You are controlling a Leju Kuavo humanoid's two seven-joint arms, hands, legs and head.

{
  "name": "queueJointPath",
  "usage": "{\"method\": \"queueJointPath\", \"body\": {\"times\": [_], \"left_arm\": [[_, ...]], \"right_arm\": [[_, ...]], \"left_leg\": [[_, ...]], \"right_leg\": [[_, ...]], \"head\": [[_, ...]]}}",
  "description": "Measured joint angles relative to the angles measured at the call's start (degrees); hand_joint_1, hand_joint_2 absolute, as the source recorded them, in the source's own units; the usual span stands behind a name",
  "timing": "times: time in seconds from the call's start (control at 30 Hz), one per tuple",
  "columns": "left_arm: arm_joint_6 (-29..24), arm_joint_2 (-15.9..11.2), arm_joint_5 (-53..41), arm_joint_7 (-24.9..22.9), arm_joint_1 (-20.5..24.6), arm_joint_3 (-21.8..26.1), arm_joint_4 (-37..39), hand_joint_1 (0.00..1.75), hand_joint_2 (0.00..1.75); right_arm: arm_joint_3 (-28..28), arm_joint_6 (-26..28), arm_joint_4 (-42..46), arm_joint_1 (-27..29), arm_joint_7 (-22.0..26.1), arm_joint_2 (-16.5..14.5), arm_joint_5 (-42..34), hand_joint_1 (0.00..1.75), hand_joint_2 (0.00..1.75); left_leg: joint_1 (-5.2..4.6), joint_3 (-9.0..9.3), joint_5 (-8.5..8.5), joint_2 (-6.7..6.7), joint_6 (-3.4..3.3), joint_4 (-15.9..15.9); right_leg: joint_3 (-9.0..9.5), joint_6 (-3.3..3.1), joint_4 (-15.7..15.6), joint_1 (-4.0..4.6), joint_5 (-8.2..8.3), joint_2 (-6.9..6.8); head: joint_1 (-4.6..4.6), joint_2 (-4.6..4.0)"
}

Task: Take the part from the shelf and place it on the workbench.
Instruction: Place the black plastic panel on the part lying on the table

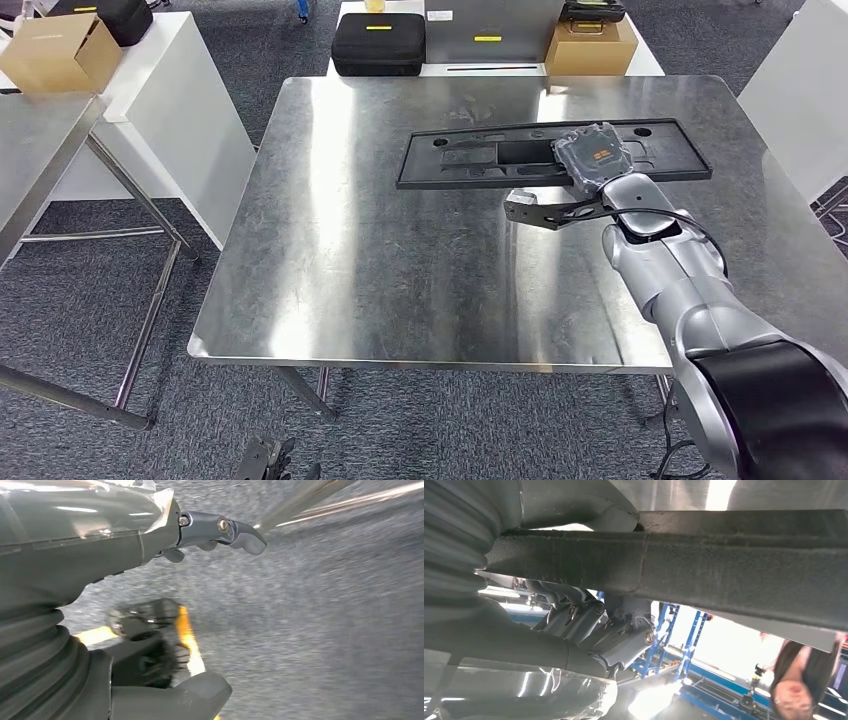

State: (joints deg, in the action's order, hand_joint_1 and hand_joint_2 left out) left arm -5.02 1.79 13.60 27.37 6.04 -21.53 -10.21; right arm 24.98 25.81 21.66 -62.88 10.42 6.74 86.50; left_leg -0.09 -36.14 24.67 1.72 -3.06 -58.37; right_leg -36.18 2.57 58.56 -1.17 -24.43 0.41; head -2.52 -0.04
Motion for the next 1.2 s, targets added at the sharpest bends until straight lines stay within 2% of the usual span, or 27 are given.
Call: {"method": "queueJointPath", "body": {"times": [0.03,0.07,0.17,0.43,0.9,1.2], "left_arm": [[0.1,-0.1,-0.3,-1.0,-0.1,-0.3,0.0,0.0,1.75],[0.3,-0.2,-0.5,-1.8,-0.1,-0.5,0.0,0.0,1.31],[1.1,-0.4,-0.7,-3.7,-0.2,-0.9,0.0,0.0,0.0],[0.9,-0.7,-1.6,-6.0,-0.2,-1.8,0.0,0.0,0.0],[0.9,-1.3,-1.7,-6.5,-0.1,-1.8,0.0,0.0,0.0],[0.8,-1.3,-1.1,-7.0,-0.4,-1.8,0.0,0.0,0.0]], "right_arm": [[0.0,0.0,0.0,0.0,0.2,-0.1,0.1,0.43,0.44],[0.1,0.0,0.0,0.0,0.3,-0.1,0.2,0.0,0.0],[0.2,0.0,0.0,-0.2,0.5,-0.3,0.3,0.0,0.0],[0.3,-0.4,0.0,-0.6,0.9,-0.4,-0.2,0.0,0.0],[0.4,-0.9,0.0,-1.4,-0.4,-0.2,-0.1,0.0,0.0],[0.4,-1.2,0.0,-3.6,-4.3,2.5,1.5,0.0,0.0]], "left_leg": [[0.04,0.0,0.0,-0.03,0.35,0.0],[0.08,0.0,0.01,-0.05,0.69,0.0],[0.11,0.0,0.02,-0.11,1.13,0.0],[-0.33,-0.01,-0.01,-0.15,1.13,0.0],[-0.67,-0.01,0.0,-0.15,1.09,0.0],[-0.72,-0.03,0.01,-0.13,1.07,0.0]], "right_leg": [[0.0,-0.13,0.0,0.04,-0.01,0.0],[0.0,-0.18,0.0,0.07,0.0,0.0],[0.01,-0.2,0.0,0.09,-0.01,-0.01],[0.15,-0.19,0.0,0.06,0.0,-0.01],[0.2,-0.18,-0.1,-0.07,0.01,-0.01],[0.2,-0.18,-0.1,-0.12,0.0,-0.02]], "head": [[0.0,0.0],[0.01,0.0],[0.02,0.0],[0.03,0.0],[0.02,0.0],[0.03,0.0]]}}
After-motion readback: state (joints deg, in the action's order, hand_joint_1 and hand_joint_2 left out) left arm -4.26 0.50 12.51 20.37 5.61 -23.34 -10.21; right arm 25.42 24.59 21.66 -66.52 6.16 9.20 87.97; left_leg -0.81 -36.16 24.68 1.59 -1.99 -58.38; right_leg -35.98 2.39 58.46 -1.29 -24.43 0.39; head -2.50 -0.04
